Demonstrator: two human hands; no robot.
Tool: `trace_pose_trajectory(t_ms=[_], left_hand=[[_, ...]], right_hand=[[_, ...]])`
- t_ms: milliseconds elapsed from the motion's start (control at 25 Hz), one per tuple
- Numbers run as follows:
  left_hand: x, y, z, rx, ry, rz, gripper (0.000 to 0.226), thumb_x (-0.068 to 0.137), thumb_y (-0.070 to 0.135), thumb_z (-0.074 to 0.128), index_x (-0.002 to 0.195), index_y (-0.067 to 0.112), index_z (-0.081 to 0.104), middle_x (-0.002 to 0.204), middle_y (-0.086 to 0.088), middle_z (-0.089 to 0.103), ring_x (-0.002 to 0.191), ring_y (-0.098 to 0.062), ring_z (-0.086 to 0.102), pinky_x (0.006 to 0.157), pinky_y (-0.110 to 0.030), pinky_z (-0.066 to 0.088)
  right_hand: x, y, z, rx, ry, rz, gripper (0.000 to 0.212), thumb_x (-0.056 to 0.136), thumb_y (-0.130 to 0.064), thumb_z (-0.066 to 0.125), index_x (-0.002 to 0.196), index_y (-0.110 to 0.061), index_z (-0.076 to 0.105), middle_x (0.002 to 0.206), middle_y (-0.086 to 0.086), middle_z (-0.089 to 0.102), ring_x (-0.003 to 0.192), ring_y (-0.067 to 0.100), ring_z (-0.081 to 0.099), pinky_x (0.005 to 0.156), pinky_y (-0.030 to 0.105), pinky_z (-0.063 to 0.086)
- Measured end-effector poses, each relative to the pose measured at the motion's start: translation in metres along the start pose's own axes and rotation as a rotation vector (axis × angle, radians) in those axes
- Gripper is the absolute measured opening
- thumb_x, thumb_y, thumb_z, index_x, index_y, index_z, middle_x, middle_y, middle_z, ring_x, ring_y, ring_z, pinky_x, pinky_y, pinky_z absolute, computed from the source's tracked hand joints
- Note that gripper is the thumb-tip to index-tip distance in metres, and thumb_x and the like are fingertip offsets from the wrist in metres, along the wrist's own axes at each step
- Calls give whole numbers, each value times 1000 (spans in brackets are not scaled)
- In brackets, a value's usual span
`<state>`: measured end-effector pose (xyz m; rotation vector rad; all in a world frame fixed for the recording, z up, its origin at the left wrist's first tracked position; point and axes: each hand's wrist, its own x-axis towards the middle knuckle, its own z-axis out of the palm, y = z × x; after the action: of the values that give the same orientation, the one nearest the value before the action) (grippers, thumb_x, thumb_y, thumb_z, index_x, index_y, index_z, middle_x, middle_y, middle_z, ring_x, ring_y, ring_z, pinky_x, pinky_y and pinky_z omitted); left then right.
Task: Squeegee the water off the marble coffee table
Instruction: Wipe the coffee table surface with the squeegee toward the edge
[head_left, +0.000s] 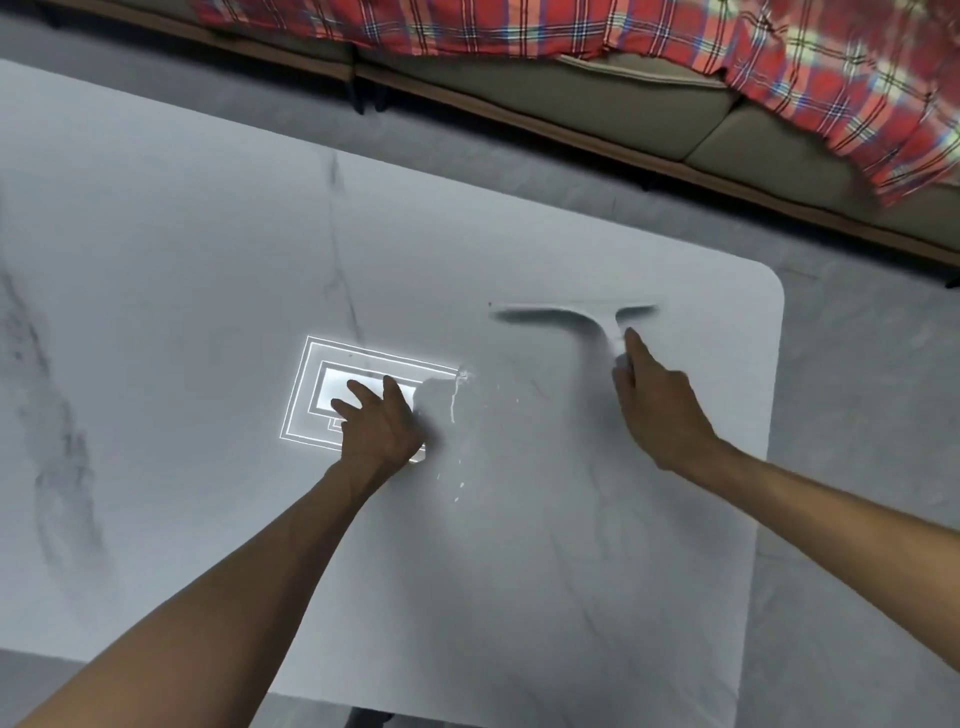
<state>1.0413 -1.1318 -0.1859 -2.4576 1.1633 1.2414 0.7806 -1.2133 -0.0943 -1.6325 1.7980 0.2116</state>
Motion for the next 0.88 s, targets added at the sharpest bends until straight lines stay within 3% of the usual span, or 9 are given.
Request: trace_pose_trajectory(t_ms=[80, 200, 280, 360, 440, 560, 720, 800, 880], left_hand=[[-8, -7, -1, -97, 59, 64, 61, 86, 16, 57, 142, 8, 33, 149, -23, 24, 133, -42, 35, 105, -52, 36], [-34, -33, 9, -11, 108, 123, 57, 88, 11, 52, 141, 4, 33, 140, -25, 35, 126, -39, 42, 101, -48, 39], [-50, -40, 16, 78, 90, 67, 57, 90, 10, 43, 144, 3, 27, 142, -26, 33, 129, -38, 39, 103, -46, 38], [-63, -46, 22, 202, 45, 23, 58, 93, 10, 35, 148, 4, 18, 148, -32, 25, 133, -42, 34, 105, -45, 38], [-66, -51, 22, 279, -22, 31, 59, 96, 11, 31, 151, 2, 10, 154, -31, 11, 140, -46, 23, 111, -48, 32], [-62, -56, 23, 298, -14, 87, 53, 97, 6, 20, 148, -4, 13, 154, -31, 14, 139, -49, 24, 111, -50, 29], [-71, -67, 14, 222, 95, 135, 39, 92, 9, 38, 130, 2, 42, 129, -22, 46, 114, -34, 49, 91, -37, 46], [-76, -78, 11, 174, 136, 137, 36, 90, 11, 42, 126, 4, 45, 120, -16, 49, 108, -28, 50, 87, -35, 46], [-77, -88, 11, 155, 129, 99, 42, 90, 11, 44, 131, 5, 40, 127, -18, 45, 114, -29, 47, 93, -35, 43]], right_hand=[[50, -35, -8, 91, 83, 26, 36, 100, -27, 29, 135, -33, 33, 95, 11, 50, 75, 27, 49, 49, 25, 35], [92, -88, -3, 199, 85, 95, 49, 97, -15, 28, 144, -26, 29, 105, 12, 52, 80, 29, 52, 47, 30, 41], [86, -101, 14, 87, 62, 39, 50, 95, -11, 32, 144, -20, 30, 113, 18, 55, 82, 32, 56, 49, 33, 44], [61, -94, 37, -5, 24, -56, 53, 96, -12, 37, 147, -23, 26, 117, 21, 56, 94, 39, 59, 68, 39, 49], [23, -67, 60, -122, -9, -181, 57, 99, -18, 40, 151, -25, 19, 115, 21, 59, 102, 40, 57, 82, 37, 44], [-36, -11, 72, -202, -72, -262, 54, 102, -27, 36, 152, -32, 18, 102, 15, 66, 88, 35, 62, 72, 33, 43], [-90, 29, 53, -295, -199, -187, 50, 102, -36, 33, 151, -37, 20, 90, -3, 64, 76, 20, 61, 68, 29, 45], [-77, 18, 39, -224, -166, -172, 48, 102, -40, 30, 150, -36, 23, 91, 0, 62, 80, 24, 60, 72, 30, 45], [-39, -15, 27, -148, -67, -185, 47, 102, -37, 29, 148, -31, 26, 103, 12, 64, 89, 33, 59, 71, 32, 43]])
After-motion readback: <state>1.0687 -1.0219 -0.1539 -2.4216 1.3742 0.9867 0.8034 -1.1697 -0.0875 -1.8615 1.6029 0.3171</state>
